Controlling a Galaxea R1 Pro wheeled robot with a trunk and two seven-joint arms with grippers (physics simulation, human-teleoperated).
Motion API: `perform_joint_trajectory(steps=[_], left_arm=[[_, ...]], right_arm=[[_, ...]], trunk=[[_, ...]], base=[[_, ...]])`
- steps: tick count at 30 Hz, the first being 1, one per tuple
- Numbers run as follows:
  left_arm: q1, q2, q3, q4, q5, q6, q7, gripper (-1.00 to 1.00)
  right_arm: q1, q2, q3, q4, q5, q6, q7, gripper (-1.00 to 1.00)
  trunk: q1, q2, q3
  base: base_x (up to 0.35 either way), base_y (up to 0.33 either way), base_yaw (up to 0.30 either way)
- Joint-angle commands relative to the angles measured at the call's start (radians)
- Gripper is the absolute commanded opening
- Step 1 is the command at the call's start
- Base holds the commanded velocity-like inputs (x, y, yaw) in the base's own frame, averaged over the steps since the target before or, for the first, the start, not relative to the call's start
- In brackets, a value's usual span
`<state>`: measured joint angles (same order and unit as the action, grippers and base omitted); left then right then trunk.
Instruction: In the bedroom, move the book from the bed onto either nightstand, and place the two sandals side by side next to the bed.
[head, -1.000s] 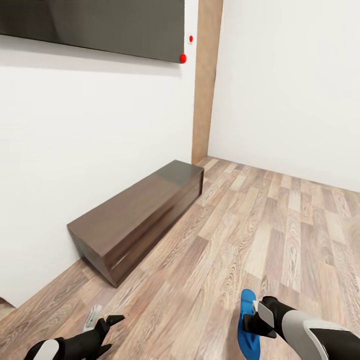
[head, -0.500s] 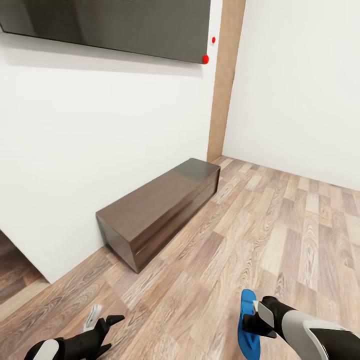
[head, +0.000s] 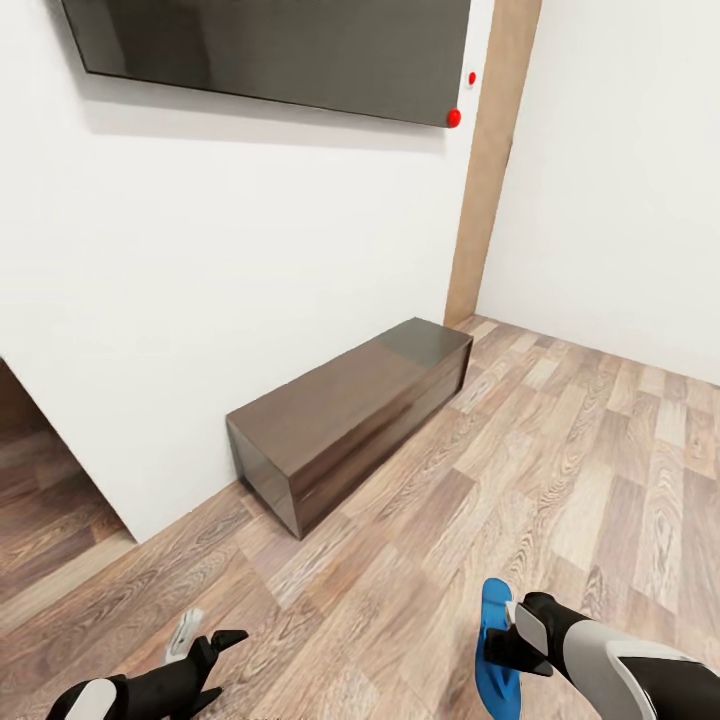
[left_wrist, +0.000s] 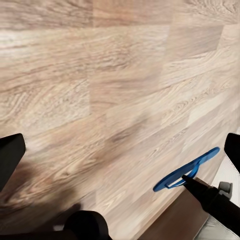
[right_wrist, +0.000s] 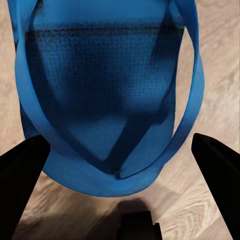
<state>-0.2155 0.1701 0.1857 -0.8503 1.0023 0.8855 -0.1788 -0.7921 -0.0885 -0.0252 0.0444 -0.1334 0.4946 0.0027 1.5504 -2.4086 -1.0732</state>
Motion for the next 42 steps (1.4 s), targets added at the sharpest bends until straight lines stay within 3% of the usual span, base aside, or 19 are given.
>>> perform_joint_trajectory(steps=[1, 20, 35, 42], left_arm=[[-0.001, 0.000, 0.003, 0.001, -0.007, 0.005, -0.007, 1.00], [-0.001, 0.003, 0.004, 0.003, -0.004, 0.004, -0.007, 1.00], [-0.001, 0.038, 0.004, 0.005, -0.007, 0.003, -0.004, 1.00], [-0.001, 0.042, 0.004, 0.005, -0.007, 0.003, -0.005, 1.00]], right_arm=[[-0.001, 0.000, -0.002, 0.002, -0.006, 0.001, 0.000, -1.00], [-0.001, 0.000, -0.002, 0.001, -0.006, 0.001, 0.001, -1.00], [-0.001, 0.000, -0.002, 0.001, -0.008, 0.001, 0.002, -1.00], [-0.001, 0.003, -0.003, 0.001, -0.008, 0.001, 0.002, -1.00]], trunk=[[0.000, 0.000, -0.001], [0.000, 0.000, -0.001], [0.000, 0.000, -0.001], [0.000, 0.000, -0.001]], base=[[0.000, 0.000, 0.225], [0.000, 0.000, 0.226], [0.000, 0.000, 0.226], [0.000, 0.000, 0.226]])
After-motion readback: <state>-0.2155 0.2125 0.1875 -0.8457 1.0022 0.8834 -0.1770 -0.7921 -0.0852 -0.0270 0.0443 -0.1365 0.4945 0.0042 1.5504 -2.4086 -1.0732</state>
